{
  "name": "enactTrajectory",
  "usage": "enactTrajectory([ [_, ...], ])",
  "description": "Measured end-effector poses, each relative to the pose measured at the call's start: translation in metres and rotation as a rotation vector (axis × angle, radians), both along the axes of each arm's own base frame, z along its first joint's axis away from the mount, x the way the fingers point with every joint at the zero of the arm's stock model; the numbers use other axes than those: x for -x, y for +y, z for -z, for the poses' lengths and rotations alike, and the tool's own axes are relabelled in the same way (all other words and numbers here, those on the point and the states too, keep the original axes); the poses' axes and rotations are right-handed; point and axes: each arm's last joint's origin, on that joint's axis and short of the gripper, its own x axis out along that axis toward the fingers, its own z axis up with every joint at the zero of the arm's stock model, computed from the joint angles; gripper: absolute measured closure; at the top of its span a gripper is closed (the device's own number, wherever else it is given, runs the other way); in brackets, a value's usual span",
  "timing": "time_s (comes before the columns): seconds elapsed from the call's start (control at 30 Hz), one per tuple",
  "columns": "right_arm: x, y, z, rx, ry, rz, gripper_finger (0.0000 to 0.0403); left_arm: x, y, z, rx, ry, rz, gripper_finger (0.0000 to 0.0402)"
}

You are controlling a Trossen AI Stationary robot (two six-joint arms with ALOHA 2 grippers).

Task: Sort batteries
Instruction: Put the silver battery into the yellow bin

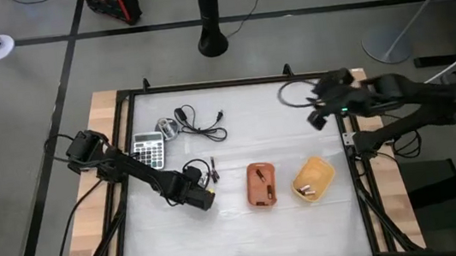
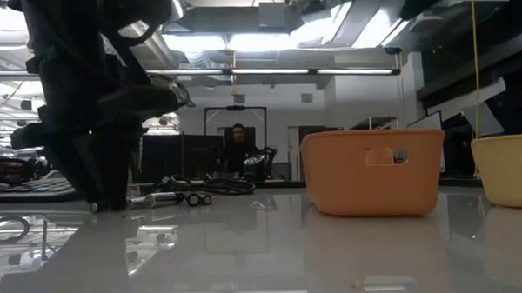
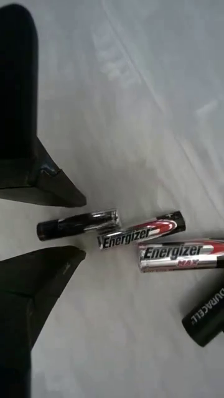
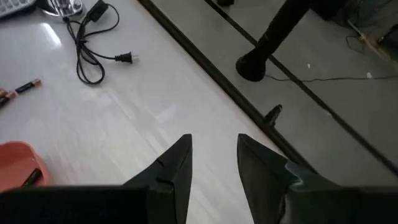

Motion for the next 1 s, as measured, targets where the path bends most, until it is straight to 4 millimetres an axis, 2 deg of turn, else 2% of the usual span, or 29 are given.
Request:
enactTrajectory([
  [0.17, 0.038, -0.001, 0.022, -0.051, -0.079, 0.066, 0.0281, -0.001, 0.004, 0.002, 0.005, 0.022, 0.012, 0.0303],
  [0.37, 0.071, 0.000, 0.072, -0.160, -0.184, 0.065, 0.0281, 0.001, 0.004, 0.002, -0.010, 0.043, 0.065, 0.0360],
  [0.5, 0.079, 0.002, 0.103, -0.236, -0.302, -0.008, 0.0281, 0.001, 0.005, 0.000, -0.013, 0.039, 0.099, 0.0389],
  [0.63, 0.081, 0.004, 0.125, -0.249, -0.388, -0.130, 0.0281, 0.002, 0.005, -0.010, 0.005, 0.002, 0.110, 0.0384],
  [0.8, 0.082, 0.006, 0.148, -0.242, -0.441, -0.241, 0.0281, 0.006, 0.007, -0.037, 0.037, -0.100, 0.137, 0.0388],
  [0.87, 0.082, 0.007, 0.154, -0.248, -0.462, -0.252, 0.0281, 0.007, 0.007, -0.045, 0.047, -0.139, 0.146, 0.0390],
  [1.0, 0.082, 0.008, 0.154, -0.265, -0.528, -0.289, 0.0281, 0.000, 0.006, -0.063, 0.074, -0.297, 0.168, 0.0384],
])
